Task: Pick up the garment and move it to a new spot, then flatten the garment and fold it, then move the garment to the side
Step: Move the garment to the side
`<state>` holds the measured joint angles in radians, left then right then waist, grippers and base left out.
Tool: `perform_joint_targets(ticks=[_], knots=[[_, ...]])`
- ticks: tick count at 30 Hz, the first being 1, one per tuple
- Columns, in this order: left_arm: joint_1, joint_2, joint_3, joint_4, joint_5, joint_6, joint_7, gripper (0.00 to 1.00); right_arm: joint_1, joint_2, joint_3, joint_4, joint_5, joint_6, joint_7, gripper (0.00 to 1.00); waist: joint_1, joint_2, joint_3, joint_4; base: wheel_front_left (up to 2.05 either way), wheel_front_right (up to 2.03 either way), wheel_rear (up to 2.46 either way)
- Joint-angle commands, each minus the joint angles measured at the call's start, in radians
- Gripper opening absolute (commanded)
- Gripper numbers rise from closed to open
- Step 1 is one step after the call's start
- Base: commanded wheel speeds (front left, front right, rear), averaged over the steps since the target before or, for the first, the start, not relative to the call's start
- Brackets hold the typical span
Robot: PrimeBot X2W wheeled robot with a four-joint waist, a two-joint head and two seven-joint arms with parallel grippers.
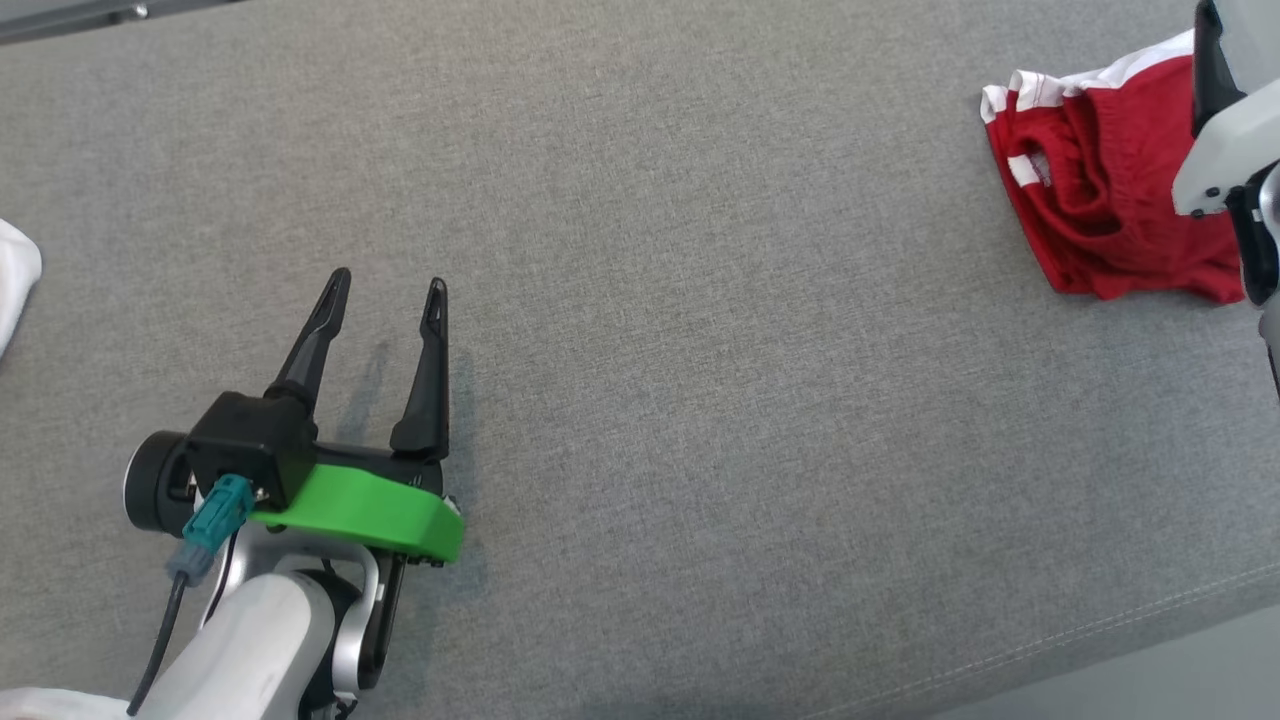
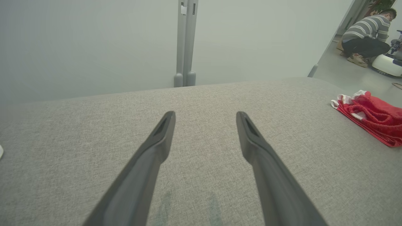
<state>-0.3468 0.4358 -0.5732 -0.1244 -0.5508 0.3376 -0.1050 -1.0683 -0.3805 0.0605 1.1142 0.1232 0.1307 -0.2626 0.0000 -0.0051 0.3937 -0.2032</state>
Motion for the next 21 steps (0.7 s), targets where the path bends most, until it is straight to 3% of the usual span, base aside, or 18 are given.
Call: perform_joint_targets(ticks=[1, 10, 21], knots=[[0.018, -0.003, 0.009, 0.01, -0.006, 0.0, -0.013, 1.0, 0.023, 0.008, 0.016, -0.027, 0.015, 0.0, -0.003, 1.0, 0.0, 0.0051, -0.051, 0.01, 0.0, 0.0, 0.0], [0.086, -0.022, 0.065, 0.086, -0.067, 0.006, -0.094, 1.0, 0.13, 0.067, 0.123, -0.199, 0.106, 0.0, -0.003, 1.0, 0.0, 0.0051, -0.173, 0.04, 0.0, 0.0, 0.0], [0.213, -0.043, 0.127, 0.16, -0.115, -0.007, -0.15, 1.0, 0.408, 0.144, 0.108, -0.465, 0.119, 0.0, 0.012, 1.0, 0.0, 0.0051, -0.294, 0.1, 0.0, 0.0, 0.0]])
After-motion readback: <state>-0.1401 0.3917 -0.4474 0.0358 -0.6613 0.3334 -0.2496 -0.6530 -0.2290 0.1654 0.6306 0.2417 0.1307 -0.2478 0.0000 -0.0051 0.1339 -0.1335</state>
